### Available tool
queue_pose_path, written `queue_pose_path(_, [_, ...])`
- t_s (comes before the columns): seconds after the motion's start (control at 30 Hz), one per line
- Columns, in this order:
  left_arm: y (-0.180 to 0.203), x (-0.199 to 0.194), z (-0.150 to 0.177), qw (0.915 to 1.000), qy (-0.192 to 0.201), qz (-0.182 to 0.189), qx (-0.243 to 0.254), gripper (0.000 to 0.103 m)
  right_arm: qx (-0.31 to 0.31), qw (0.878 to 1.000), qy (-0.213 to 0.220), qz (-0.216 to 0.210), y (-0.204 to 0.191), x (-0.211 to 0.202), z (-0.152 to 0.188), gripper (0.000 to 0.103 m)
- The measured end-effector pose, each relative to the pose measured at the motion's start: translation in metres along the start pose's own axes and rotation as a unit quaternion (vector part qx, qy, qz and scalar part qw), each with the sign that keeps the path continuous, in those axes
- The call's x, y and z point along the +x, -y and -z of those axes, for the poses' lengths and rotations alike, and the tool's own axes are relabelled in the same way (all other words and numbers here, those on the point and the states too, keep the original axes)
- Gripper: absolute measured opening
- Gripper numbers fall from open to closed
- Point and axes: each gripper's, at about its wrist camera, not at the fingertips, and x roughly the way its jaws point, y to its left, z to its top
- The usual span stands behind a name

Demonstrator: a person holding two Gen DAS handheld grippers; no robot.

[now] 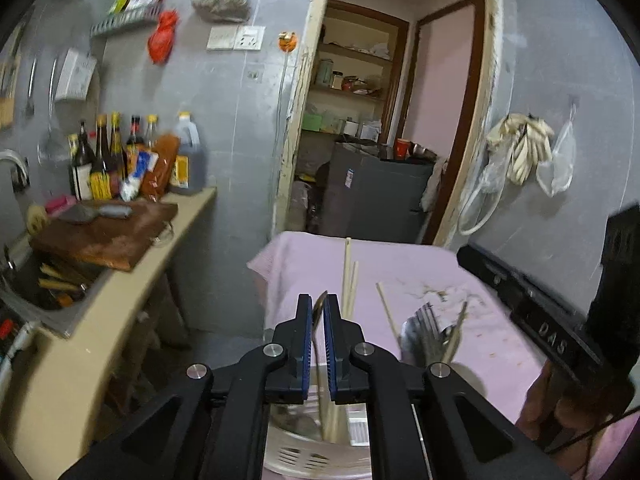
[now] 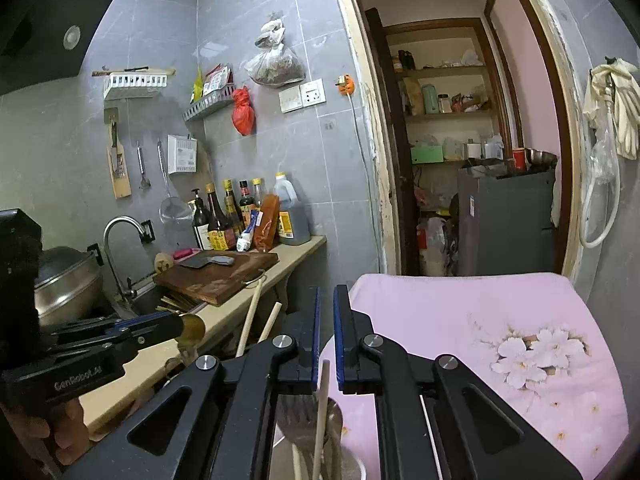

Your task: Organize utensils

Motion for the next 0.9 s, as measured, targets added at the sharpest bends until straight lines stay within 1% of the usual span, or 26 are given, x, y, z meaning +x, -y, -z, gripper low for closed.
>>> queue_pose_path(0.03, [-0.001,-0.001,0.0,1.0,0.0,0.002,-0.009,0.007,0.003,1.0,0.0,-0.003,0.001,-0.002,0.0,0.015])
queue_pose_path(0.07, [-0.002,-0.002,-0.001,0.9998,0.0,0.003,-0.019,0.007,0.005,1.0,0.001,-0.004,0.001,-0.005,-0.001,0.021])
queue_pose_path(0.1, [-0.003,-0.002,-0.002,0.9997,-0.001,0.002,-0.023,0.007,0.009,1.0,0.002,-0.005,0.003,-0.007,-0.001,0.024])
queue_pose_path(0.2, [0.002,-0.007,-0.004,0.9997,-0.001,-0.001,-0.023,0.007,0.018,1.0,0.004,-0.003,0.006,-0.017,-0.004,0.025])
queue_pose_path(0.23, [0.005,-0.009,-0.005,0.9998,0.0,0.0,-0.021,0.007,0.021,1.0,0.003,0.0,0.008,-0.021,-0.004,0.028])
queue_pose_path(0.27, [0.009,-0.012,-0.005,0.9999,0.002,0.0,-0.017,0.011,0.024,1.0,0.003,0.004,0.01,-0.025,-0.005,0.031])
queue_pose_path(0.3, [0.012,-0.014,-0.005,0.9999,0.004,0.001,-0.014,0.019,0.029,1.0,0.002,0.009,0.013,-0.03,-0.005,0.035])
queue_pose_path(0.33, [0.015,-0.017,-0.006,0.9999,0.006,0.001,-0.012,0.024,0.033,0.999,0.002,0.012,0.016,-0.034,-0.006,0.039])
queue_pose_path(0.37, [0.021,-0.021,-0.005,0.9999,0.011,0.003,-0.009,0.032,0.039,0.999,0.002,0.019,0.02,-0.04,-0.006,0.04])
queue_pose_path(0.4, [0.025,-0.025,-0.005,0.9999,0.016,0.002,-0.006,0.037,0.041,0.999,0.001,0.022,0.022,-0.044,-0.006,0.042])
queue_pose_path(0.47, [0.034,-0.032,-0.004,0.9997,0.022,0.001,-0.001,0.042,0.048,0.998,-0.001,0.033,0.029,-0.058,-0.005,0.046])
queue_pose_path(0.53, [0.045,-0.04,-0.001,0.9997,0.024,0.0,0.002,0.047,0.055,0.997,-0.005,0.046,0.037,-0.071,-0.004,0.054])
queue_pose_path(0.67, [0.063,-0.054,0.008,0.9996,0.026,-0.007,0.009,0.061,0.067,0.995,-0.013,0.067,0.05,-0.104,-0.003,0.062])
queue_pose_path(0.7, [0.068,-0.059,0.012,0.9996,0.027,-0.008,0.01,0.065,0.068,0.995,-0.012,0.075,0.053,-0.114,-0.003,0.067])
queue_pose_path(0.73, [0.072,-0.063,0.015,0.9995,0.028,-0.007,0.01,0.068,0.068,0.994,-0.01,0.079,0.055,-0.122,-0.003,0.069])
queue_pose_path(0.8, [0.079,-0.073,0.02,0.9995,0.03,-0.008,0.01,0.08,0.07,0.993,-0.008,0.092,0.061,-0.141,-0.001,0.075])
queue_pose_path(0.83, [0.082,-0.078,0.023,0.9994,0.032,-0.009,0.01,0.083,0.071,0.993,-0.008,0.097,0.063,-0.15,0.0,0.078])
queue_pose_path(0.9, [0.089,-0.089,0.029,0.9992,0.037,-0.012,0.009,0.094,0.073,0.992,-0.011,0.105,0.067,-0.162,0.001,0.082])
